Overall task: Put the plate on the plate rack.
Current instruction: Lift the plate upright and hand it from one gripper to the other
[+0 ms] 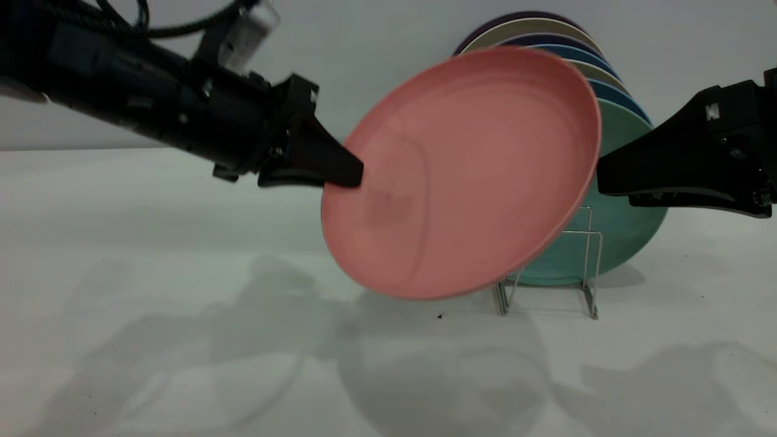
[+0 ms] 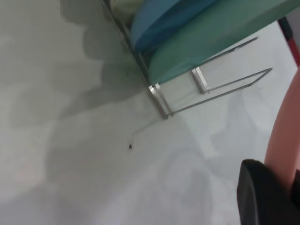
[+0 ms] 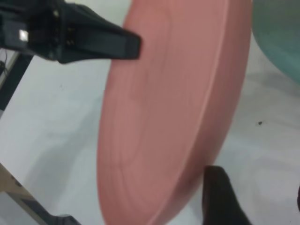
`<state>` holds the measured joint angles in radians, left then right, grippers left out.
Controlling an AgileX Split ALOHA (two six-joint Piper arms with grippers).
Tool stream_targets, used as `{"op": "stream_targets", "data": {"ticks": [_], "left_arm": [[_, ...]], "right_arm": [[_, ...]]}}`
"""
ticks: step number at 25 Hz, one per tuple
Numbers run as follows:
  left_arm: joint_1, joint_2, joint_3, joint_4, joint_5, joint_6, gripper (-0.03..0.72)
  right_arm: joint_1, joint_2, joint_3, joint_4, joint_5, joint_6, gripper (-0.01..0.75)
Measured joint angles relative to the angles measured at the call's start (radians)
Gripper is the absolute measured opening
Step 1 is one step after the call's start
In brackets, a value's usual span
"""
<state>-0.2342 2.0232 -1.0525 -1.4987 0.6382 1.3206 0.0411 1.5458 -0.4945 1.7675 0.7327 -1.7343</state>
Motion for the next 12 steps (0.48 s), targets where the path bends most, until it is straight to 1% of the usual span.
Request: {"op": "stream_targets", "data": {"ticks": [5,12], "left_arm": [[0.000,0.012,0.000,0.002,-0.048,0.000,0.018],[0.000,0.012,0.000,-0.001,-0.032,0.014,0.018]], "right_arm": [[0.000,0.000,0.000,-0.005,-0.070,-0.007,0.417],[0.000,0.000,-0.007,0.002,-0.034,-0.026,0.417]]}}
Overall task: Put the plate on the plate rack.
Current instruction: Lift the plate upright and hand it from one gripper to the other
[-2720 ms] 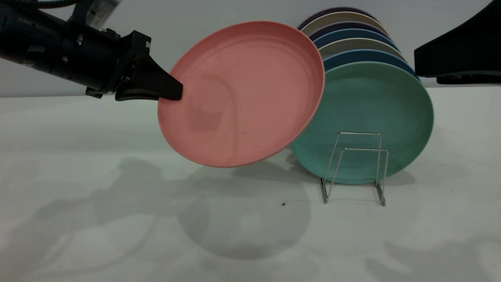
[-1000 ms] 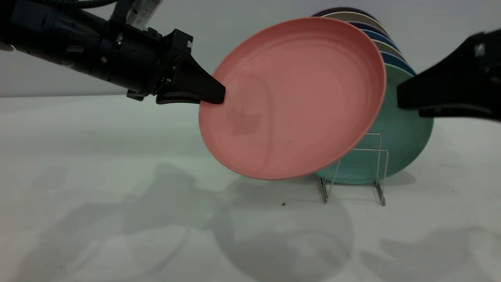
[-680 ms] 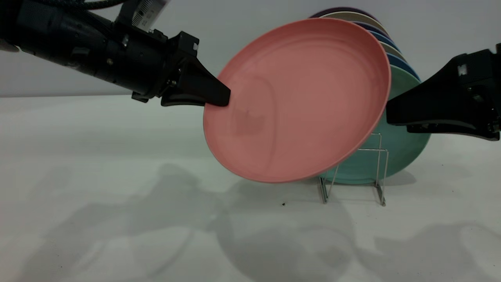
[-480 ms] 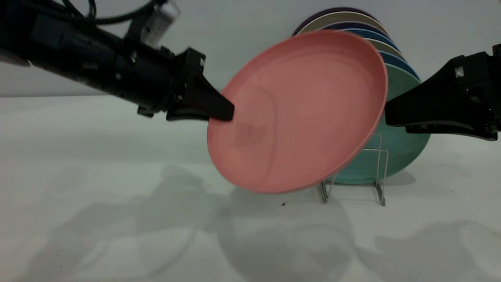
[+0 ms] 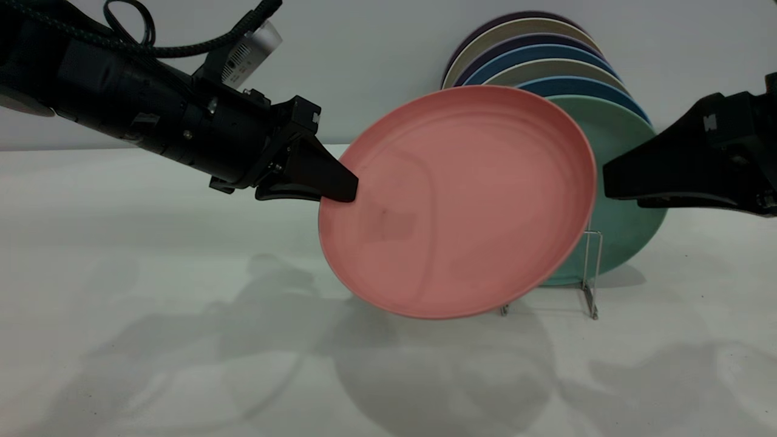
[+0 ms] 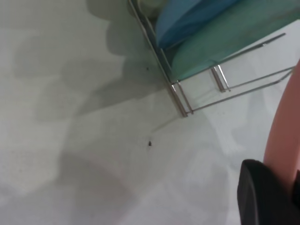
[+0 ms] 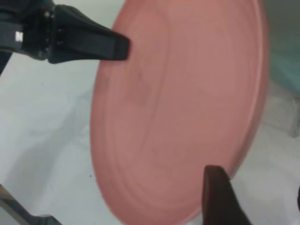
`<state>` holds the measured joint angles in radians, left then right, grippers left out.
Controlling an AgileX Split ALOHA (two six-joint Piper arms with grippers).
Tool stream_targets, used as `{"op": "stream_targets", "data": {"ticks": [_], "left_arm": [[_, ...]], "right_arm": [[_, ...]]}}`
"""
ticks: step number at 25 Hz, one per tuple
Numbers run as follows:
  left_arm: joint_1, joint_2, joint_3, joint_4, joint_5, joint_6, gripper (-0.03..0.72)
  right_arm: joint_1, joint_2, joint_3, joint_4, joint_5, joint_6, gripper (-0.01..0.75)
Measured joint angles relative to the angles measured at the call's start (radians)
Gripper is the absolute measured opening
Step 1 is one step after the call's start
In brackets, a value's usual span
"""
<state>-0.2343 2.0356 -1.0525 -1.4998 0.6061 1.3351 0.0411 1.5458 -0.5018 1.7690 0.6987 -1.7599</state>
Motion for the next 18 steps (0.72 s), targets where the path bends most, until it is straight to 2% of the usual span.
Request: {"op": "stream_targets", "data": {"ticks": [9,18], "left_arm": [[-0.007,0.000,0.000,-0.033,0.025,0.007,0.018],[-0.083,0.000,0.000,-0.055,0.024,0.029,0.018]], "right_arm": [[0.000,0.000,-0.003,0.002,0.026,0.000,0.417],[0.000,0.033,-0.003,0.002,0.044,-0.002,0.417]]}}
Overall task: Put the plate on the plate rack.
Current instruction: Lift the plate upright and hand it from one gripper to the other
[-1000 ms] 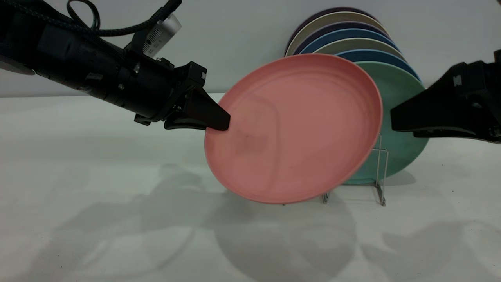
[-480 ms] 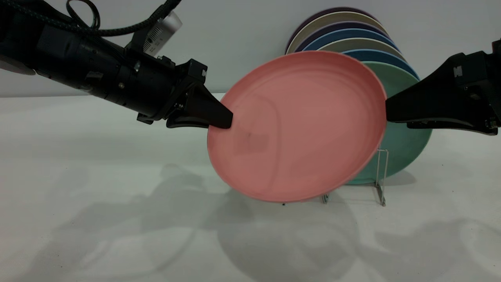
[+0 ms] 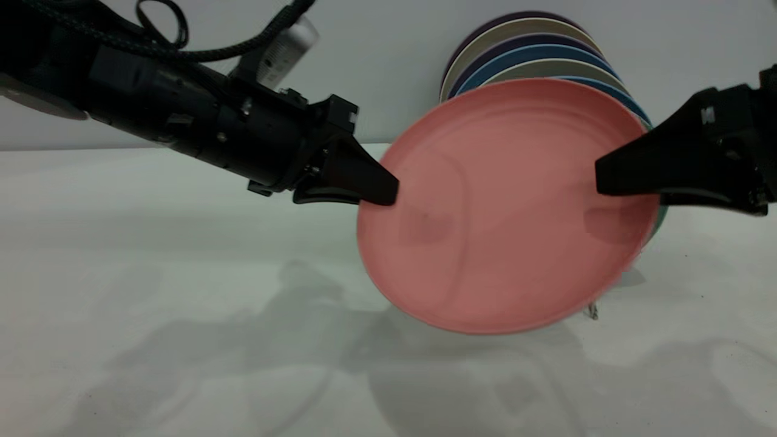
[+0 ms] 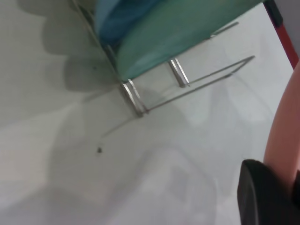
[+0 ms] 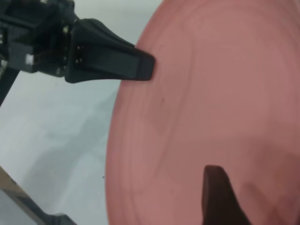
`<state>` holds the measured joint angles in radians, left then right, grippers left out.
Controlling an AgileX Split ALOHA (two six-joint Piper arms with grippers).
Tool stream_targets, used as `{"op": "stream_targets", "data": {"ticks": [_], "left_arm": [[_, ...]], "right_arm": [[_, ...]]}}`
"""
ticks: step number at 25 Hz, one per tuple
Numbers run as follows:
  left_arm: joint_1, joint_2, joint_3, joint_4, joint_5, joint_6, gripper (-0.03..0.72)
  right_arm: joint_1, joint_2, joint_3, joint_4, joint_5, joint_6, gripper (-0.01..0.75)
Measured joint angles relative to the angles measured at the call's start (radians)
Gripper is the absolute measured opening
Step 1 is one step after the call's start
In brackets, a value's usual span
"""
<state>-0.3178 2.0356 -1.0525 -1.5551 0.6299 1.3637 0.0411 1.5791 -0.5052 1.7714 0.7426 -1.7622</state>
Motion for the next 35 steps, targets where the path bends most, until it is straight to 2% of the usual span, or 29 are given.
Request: {"op": "stream_targets", "data": {"ticks": [6,10,13,15,35], "left_arm": [[-0.023,0.000,0.000,-0.046,-0.002,0.017,0.018],[-0.033,0.000,0.000,-0.050,-0.006,0.022,0.018],[-0.033,0.000,0.000,-0.051,-0.019,0.026,0.018],[-0.034,0.000,0.000,-0.049,-0.024,0.031,0.020],[-0.042,0.000,0.000,-0.049,-0.061,0.036,0.032]], "right_arm": [[0.000,0.098,-0.020,0.000,0.072,-0.039,0.411],[0.000,0.145,-0.045,0.002,0.134,-0.042,0.377],[-0.001,0.153,-0.049,0.011,0.140,-0.046,0.296],[-0.001,0.153,-0.049,0.023,0.127,-0.058,0.208],[-0.001,0.154,-0.056,0.026,0.084,-0.099,0.191]]}}
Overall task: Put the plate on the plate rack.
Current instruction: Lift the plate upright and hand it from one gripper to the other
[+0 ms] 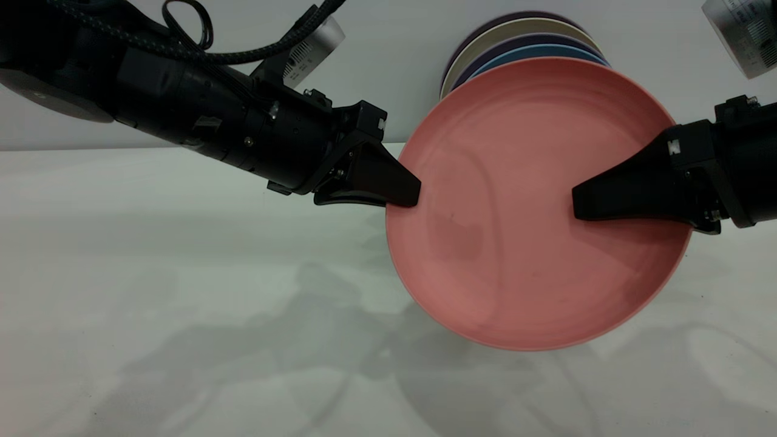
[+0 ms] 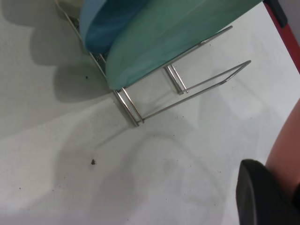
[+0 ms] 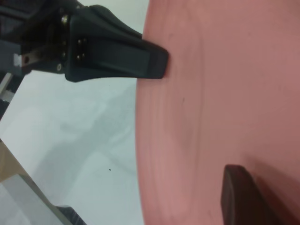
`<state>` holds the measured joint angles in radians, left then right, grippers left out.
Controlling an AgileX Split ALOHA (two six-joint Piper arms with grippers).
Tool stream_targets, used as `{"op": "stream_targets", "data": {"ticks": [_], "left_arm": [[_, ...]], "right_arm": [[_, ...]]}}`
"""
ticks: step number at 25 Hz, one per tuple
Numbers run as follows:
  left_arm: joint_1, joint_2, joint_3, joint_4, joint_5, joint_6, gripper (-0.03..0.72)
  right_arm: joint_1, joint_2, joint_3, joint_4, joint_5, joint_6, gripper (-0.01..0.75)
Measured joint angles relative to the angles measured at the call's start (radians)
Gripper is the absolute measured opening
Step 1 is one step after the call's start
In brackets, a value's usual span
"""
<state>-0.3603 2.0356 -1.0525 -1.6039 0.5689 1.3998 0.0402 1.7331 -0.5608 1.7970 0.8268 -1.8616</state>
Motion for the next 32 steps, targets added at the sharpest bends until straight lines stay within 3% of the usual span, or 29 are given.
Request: {"op": "stream_targets", "data": {"ticks": [10,13,18,21,32], "left_arm": [[0.000,0.000,0.000,0.000,-0.006,-0.003,0.085],[0.000,0.000,0.000,0.000,-0.008,-0.004,0.177],[0.000,0.000,0.000,0.000,-0.012,-0.005,0.401],[0.006,-0.001,0.000,0.000,-0.013,-0.007,0.475],[0.033,-0.088,0.000,0.000,-0.016,-0.020,0.499]], "right_arm": [[0.000,0.000,0.000,0.000,-0.021,-0.007,0.176],[0.000,0.000,0.000,0.000,-0.035,-0.008,0.163],[0.000,0.000,-0.006,0.000,-0.048,-0.014,0.147],[0.000,0.000,-0.011,-0.004,-0.051,-0.018,0.146],[0.000,0.000,-0.021,-0.011,-0.127,-0.023,0.145]]}}
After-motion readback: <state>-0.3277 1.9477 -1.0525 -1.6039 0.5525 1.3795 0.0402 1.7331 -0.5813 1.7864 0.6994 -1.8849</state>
